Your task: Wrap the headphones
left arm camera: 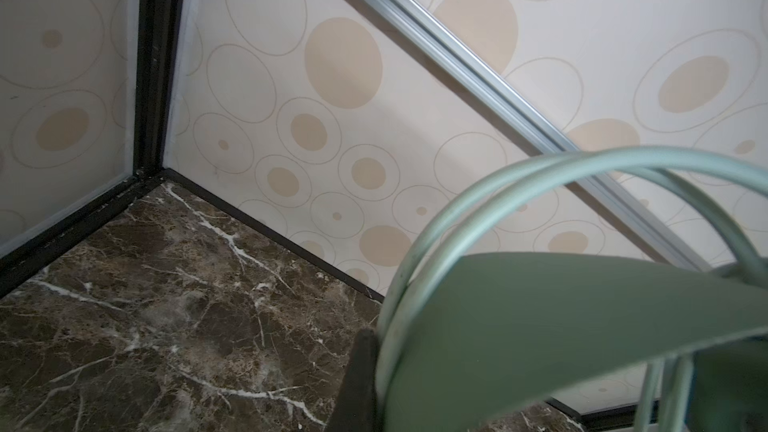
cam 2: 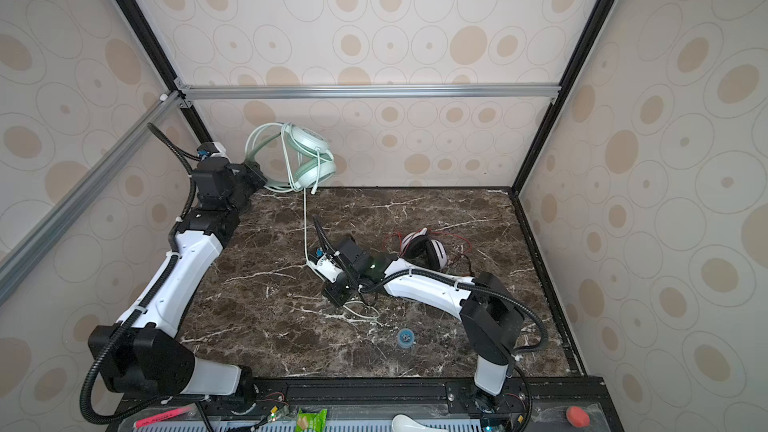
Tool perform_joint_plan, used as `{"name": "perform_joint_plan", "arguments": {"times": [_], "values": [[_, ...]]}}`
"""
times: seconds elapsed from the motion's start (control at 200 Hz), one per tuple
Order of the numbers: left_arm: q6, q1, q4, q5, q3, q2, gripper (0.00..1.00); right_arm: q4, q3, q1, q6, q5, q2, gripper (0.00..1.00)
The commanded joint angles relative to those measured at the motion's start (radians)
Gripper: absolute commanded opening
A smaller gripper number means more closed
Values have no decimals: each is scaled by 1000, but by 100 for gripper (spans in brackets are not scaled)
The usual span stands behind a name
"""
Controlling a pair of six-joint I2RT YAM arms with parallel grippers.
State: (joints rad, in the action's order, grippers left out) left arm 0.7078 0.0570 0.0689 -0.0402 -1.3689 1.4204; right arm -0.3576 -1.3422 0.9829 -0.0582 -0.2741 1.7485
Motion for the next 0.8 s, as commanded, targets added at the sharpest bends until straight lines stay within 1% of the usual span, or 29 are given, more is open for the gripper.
{"name": "perform_joint_plan", "arguments": {"times": [0.0,0.23,0.36,0.435,0.63,0.795], "values": [[-7,-9,-107,-79,3,-10,0,-103,-26,45,70,29,-51,0],[-88,-8,-109,-134,87,-7,0,-208,-117,92,121,64,-63,0],[-155,1,-99,-173,112,-6,0,-247,-180,102,143,70,-64,0],[-203,14,-95,-199,129,-10,0,-271,-222,103,165,93,-63,0],[-318,75,-82,-270,183,-37,0,-404,-413,102,242,177,-3,0],[-381,112,-68,-306,243,-64,0,-481,-563,93,295,204,44,0]]}}
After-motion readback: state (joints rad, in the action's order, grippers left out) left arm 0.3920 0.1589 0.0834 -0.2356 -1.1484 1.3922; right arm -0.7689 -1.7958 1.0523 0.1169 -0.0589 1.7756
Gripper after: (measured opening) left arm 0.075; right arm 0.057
